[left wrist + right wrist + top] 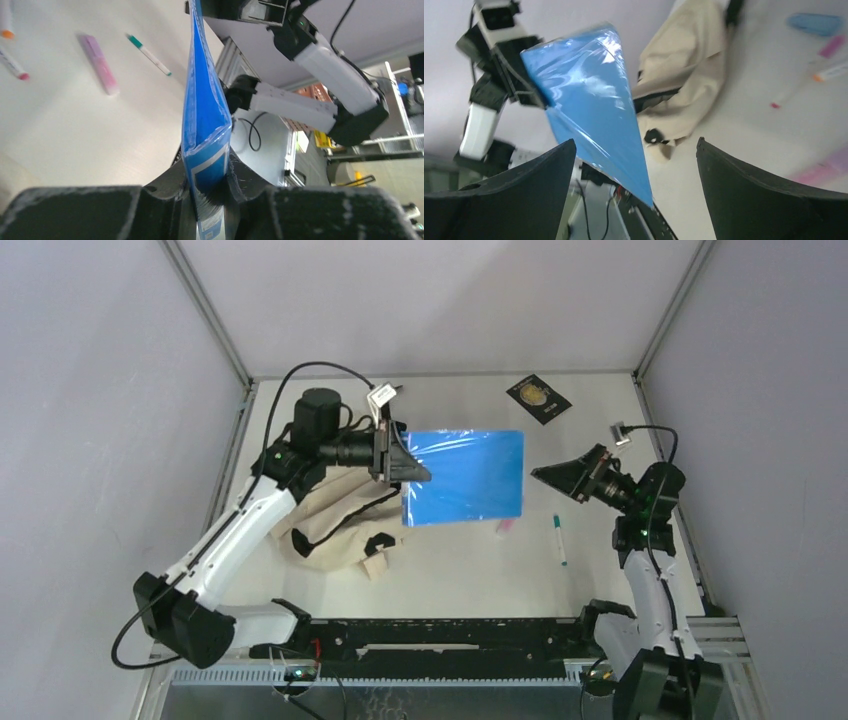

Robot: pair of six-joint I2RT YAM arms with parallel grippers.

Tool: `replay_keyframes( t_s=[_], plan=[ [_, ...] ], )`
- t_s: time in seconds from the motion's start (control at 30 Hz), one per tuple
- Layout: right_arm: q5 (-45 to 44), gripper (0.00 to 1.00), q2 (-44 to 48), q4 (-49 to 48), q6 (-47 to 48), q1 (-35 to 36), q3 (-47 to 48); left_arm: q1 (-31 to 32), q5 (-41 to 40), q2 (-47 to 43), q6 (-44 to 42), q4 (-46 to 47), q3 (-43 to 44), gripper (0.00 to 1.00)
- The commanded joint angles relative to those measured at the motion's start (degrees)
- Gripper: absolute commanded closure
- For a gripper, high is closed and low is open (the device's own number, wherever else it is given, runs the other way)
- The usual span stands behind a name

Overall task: Pack the student bag
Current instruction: Place the files in the student bag.

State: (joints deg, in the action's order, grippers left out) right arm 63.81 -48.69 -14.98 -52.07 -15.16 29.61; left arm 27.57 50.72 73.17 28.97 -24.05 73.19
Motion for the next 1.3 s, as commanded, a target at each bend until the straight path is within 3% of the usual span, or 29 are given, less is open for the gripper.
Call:
replay_keyframes(
  t_s=[0.0, 0.3, 0.37, 0.43, 0.5, 0.53, 0.57, 0.6, 0.67, 0.7, 0.77, 0.87, 1.0, 1.1, 1.27],
  plan=[
    [4.54, 0.01, -1.07, -14.03, -4.06, 6.43, 0.69, 0.02, 8.46, -6.61, 1.24, 8.33, -6.15, 1.00],
    [4.53, 0.02, -6.62, -21.30, -4.83, 21.32, 0.64, 0.11, 12.22, -10.94, 3.50, 13.11, -10.31, 1.00],
    [4.48, 0.18, -7.08, -23.66, -6.18, 23.12, 0.63, 0.11, 12.07, -10.83, 2.96, 12.37, -10.95, 1.00],
    [4.28, 0.46, -7.14, -26.32, -8.96, 24.02, 0.67, 0.11, 11.28, -10.39, 2.09, 11.15, -11.49, 1.00],
    [2.87, 0.81, -6.61, -27.59, -12.08, 24.30, 0.63, 0.05, 9.96, -9.73, -0.18, 7.74, -11.03, 1.00],
    [1.61, 0.96, -6.05, -26.98, -12.92, 24.44, 0.67, 0.03, 9.17, -9.35, -1.99, 5.27, -10.41, 0.97],
    [0.26, 1.00, -5.44, -25.25, -13.11, 24.70, 0.63, -0.02, 7.78, -9.06, -3.45, 3.23, -9.76, 0.82],
    [-1.21, 1.00, -4.66, -22.51, -12.61, 24.73, 0.64, -0.10, 5.87, -8.76, -5.00, 0.59, -8.79, 0.63],
    [-4.94, 1.00, -2.58, -15.36, -9.20, 24.69, 0.71, -0.23, 0.97, -8.18, -8.89, -5.62, -6.34, 0.36],
    [-7.16, 1.00, -1.16, -11.42, -7.25, 24.61, 0.72, -0.28, -2.81, -7.88, -10.85, -9.37, -4.77, 0.25],
    [-11.75, 1.00, 1.68, -1.86, -3.98, 23.97, 0.72, -0.26, -13.44, -7.50, -14.38, -15.98, -2.01, 0.12],
    [-17.38, 1.00, 5.44, 7.33, -1.99, 21.20, 0.65, -0.33, -35.65, -6.77, -16.60, -23.82, -0.03, 0.07],
    [-21.33, 1.00, 8.46, 13.77, -2.14, 16.42, 0.64, 0.73, -58.49, -6.78, -19.16, -27.56, -3.09, 0.05],
    [-22.24, 1.00, 8.96, 17.35, -2.15, 13.37, 0.63, 3.95, -67.08, -6.83, -22.04, -27.23, -6.79, 0.05],
    [-23.01, 1.00, 8.48, 20.16, -1.90, 12.98, 0.63, 7.52, -67.12, -2.16, -21.90, -28.31, -7.01, 0.08]
  ],
)
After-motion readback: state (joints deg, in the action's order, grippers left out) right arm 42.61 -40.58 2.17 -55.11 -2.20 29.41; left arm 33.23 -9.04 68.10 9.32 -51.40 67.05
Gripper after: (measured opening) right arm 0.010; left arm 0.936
